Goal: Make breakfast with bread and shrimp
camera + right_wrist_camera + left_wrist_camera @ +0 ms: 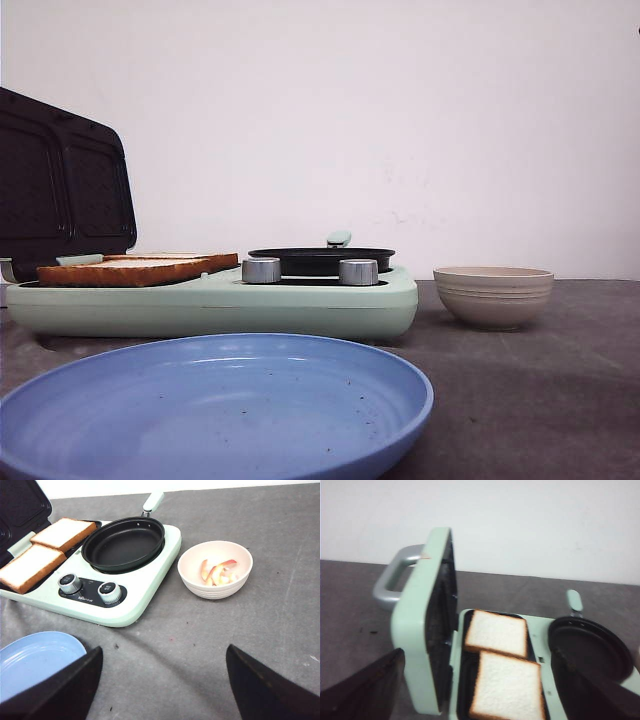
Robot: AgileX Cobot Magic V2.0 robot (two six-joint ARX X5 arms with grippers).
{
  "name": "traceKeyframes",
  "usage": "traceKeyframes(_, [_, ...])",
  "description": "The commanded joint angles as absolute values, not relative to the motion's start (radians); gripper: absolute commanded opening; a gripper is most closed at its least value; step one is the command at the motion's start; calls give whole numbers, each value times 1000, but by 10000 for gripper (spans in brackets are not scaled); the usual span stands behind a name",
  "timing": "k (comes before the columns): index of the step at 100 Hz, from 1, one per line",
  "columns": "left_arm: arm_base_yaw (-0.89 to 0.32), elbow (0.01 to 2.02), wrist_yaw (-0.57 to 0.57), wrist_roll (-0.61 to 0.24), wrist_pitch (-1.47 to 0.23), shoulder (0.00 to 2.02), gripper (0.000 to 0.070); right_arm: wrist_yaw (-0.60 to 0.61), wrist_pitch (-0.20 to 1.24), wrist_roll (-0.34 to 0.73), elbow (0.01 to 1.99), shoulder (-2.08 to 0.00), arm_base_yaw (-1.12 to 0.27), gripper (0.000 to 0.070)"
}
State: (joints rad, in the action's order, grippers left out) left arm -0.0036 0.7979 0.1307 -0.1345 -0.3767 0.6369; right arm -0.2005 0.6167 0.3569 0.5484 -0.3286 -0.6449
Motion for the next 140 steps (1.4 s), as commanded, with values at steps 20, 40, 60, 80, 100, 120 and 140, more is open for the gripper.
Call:
traceKeyframes(20, [164,931,215,-203,-349,783,520,-200,608,367,549,-331,-651,476])
traceKeyframes(40, [336,1009,348,-468,-306,937,520,-199,608,367,549,-331,-651,477])
traceKeyframes(60, [413,1015,536,-727,-157,1094,519,-199,608,367,549,-331,-651,476])
traceKeyframes(80, [418,1015,604,-870,-15,1235,516,-199,608,366,549,-331,-651,476])
traceKeyframes(100, [419,1015,628,-949,67,1354,516,-200,608,367,549,-331,-651,476])
traceKeyframes(120, [418,1015,701,-1027,169,1462,514,-200,608,367,549,-331,-651,476])
traceKeyframes(140, [418,1015,715,-1056,218,1506,501,-203,608,367,549,-331,-651,476])
